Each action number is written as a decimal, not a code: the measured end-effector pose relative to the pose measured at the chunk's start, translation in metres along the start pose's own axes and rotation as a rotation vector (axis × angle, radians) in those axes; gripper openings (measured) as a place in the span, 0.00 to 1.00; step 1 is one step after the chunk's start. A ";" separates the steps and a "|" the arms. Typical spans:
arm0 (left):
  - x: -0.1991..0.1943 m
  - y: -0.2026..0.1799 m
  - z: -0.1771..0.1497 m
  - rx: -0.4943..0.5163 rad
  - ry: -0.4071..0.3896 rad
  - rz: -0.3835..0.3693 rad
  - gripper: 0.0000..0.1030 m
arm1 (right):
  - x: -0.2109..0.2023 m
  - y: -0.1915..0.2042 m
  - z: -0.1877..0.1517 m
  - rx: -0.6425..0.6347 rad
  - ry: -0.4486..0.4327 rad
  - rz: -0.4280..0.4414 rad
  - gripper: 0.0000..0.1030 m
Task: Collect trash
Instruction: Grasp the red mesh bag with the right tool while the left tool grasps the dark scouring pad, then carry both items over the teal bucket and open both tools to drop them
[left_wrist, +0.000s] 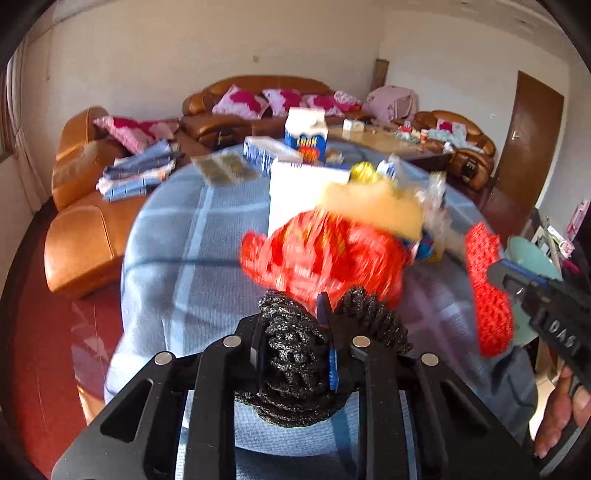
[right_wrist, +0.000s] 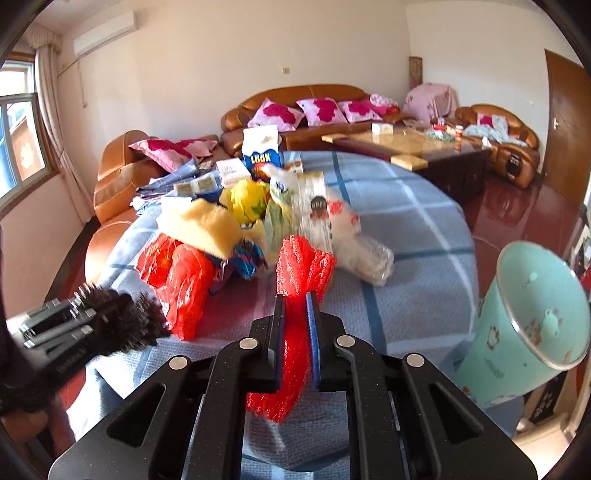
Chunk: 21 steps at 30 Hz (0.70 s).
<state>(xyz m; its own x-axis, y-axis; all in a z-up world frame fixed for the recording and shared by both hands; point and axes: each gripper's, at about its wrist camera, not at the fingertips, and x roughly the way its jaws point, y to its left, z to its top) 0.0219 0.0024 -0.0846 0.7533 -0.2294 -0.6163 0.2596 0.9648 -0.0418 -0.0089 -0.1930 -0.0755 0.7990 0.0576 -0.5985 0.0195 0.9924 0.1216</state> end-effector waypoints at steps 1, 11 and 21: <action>-0.006 -0.003 0.005 0.010 -0.026 -0.003 0.22 | -0.003 -0.002 0.003 -0.003 -0.008 -0.003 0.11; -0.005 -0.079 0.064 0.135 -0.180 -0.061 0.22 | -0.014 -0.058 0.022 0.043 -0.070 -0.138 0.11; 0.028 -0.162 0.084 0.239 -0.179 -0.140 0.23 | -0.015 -0.147 0.020 0.136 -0.067 -0.321 0.11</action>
<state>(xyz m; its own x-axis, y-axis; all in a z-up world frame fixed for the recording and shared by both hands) 0.0520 -0.1716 -0.0290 0.7891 -0.3965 -0.4691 0.4861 0.8700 0.0822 -0.0117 -0.3424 -0.0684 0.7768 -0.2670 -0.5704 0.3528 0.9347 0.0429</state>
